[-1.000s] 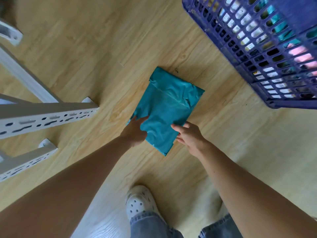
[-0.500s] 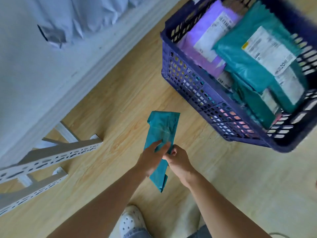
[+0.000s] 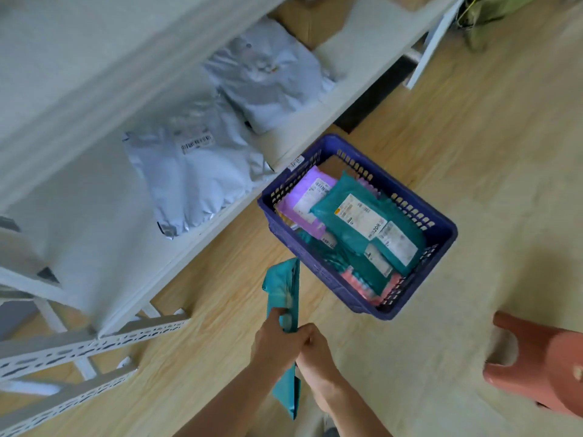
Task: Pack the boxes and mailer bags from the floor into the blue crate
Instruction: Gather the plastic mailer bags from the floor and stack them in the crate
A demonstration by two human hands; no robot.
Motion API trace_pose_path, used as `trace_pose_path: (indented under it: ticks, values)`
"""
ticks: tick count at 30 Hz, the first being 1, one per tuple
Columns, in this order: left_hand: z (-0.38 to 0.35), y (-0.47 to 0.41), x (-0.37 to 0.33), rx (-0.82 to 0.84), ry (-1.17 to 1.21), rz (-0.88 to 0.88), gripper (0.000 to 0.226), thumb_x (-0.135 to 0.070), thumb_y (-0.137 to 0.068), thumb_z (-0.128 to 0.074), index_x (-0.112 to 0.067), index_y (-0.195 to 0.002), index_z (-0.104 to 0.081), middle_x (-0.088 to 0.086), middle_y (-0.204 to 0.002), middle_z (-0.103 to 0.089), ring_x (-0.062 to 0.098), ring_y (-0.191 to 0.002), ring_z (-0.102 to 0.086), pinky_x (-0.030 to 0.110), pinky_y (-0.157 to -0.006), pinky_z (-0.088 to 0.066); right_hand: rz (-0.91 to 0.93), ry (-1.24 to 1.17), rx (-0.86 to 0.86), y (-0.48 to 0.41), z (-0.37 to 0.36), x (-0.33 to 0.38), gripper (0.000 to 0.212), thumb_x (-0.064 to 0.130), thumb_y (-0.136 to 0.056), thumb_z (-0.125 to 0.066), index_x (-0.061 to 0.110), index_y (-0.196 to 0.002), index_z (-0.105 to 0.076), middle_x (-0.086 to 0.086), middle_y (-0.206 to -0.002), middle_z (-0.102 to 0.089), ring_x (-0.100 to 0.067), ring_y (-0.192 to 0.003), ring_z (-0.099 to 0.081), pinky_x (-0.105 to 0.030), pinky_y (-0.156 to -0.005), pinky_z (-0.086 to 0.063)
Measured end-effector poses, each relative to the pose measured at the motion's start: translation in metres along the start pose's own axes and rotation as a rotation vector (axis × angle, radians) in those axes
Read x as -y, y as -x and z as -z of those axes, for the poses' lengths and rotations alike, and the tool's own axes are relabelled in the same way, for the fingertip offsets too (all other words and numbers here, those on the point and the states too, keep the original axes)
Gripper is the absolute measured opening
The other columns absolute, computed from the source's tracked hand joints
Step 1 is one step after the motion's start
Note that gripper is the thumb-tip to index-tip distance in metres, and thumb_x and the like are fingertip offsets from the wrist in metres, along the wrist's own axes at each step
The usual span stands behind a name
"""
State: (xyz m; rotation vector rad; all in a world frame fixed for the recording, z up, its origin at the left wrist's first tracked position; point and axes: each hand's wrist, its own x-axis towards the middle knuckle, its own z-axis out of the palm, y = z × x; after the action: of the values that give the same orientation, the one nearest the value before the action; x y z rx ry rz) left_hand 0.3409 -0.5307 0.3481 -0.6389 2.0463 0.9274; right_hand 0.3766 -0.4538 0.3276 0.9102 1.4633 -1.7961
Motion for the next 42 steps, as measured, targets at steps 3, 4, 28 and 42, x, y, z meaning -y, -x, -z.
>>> trace_pose_path:
  ticks: [3, 4, 28, 42]
  values:
    - [0.005, 0.046, -0.032, -0.043, -0.047, -0.036, 0.045, -0.030, -0.088, -0.055, -0.026, -0.131, -0.041, 0.004, -0.101, -0.065, 0.016, -0.063, -0.057, 0.025, -0.053, -0.045, -0.004, -0.036, 0.022, 0.048, 0.014, 0.027, 0.014, 0.002, -0.087, -0.060, 0.003, -0.094, -0.048, -0.007, -0.074, -0.056, -0.005, -0.053, -0.057, -0.016, -0.048, -0.045]
    - [0.007, 0.062, -0.043, -0.057, -0.061, -0.053, 0.042, -0.025, -0.089, -0.053, -0.025, -0.130, -0.042, 0.005, -0.100, -0.065, 0.017, -0.064, -0.057, 0.024, -0.053, -0.044, -0.001, -0.040, 0.029, 0.063, 0.019, 0.036, 0.015, 0.003, -0.087, -0.060, 0.003, -0.098, -0.049, -0.007, -0.077, -0.058, -0.007, -0.058, -0.058, -0.017, -0.052, -0.047]
    - [0.079, 0.193, -0.200, 0.084, 0.845, 0.064, 0.024, 0.004, -0.095, -0.042, -0.008, -0.113, -0.052, 0.008, -0.109, -0.061, 0.027, -0.097, -0.057, 0.041, -0.084, -0.048, 0.010, 0.085, -0.184, 0.212, 0.129, 0.221, 0.012, 0.007, -0.089, -0.061, 0.010, -0.099, -0.055, -0.009, -0.112, -0.055, -0.020, -0.101, -0.052, -0.038, -0.095, -0.048]
    - [0.020, 0.142, -0.268, 0.140, 1.186, 0.175, 0.033, 0.008, -0.093, -0.042, -0.008, -0.121, -0.050, 0.012, -0.113, -0.059, 0.031, -0.098, -0.058, 0.048, -0.086, -0.046, -0.060, -0.115, -0.192, 0.149, 0.215, 0.276, 0.026, -0.005, -0.087, -0.060, 0.016, -0.099, -0.047, -0.019, -0.101, -0.060, -0.033, -0.088, -0.062, -0.046, -0.087, -0.054]
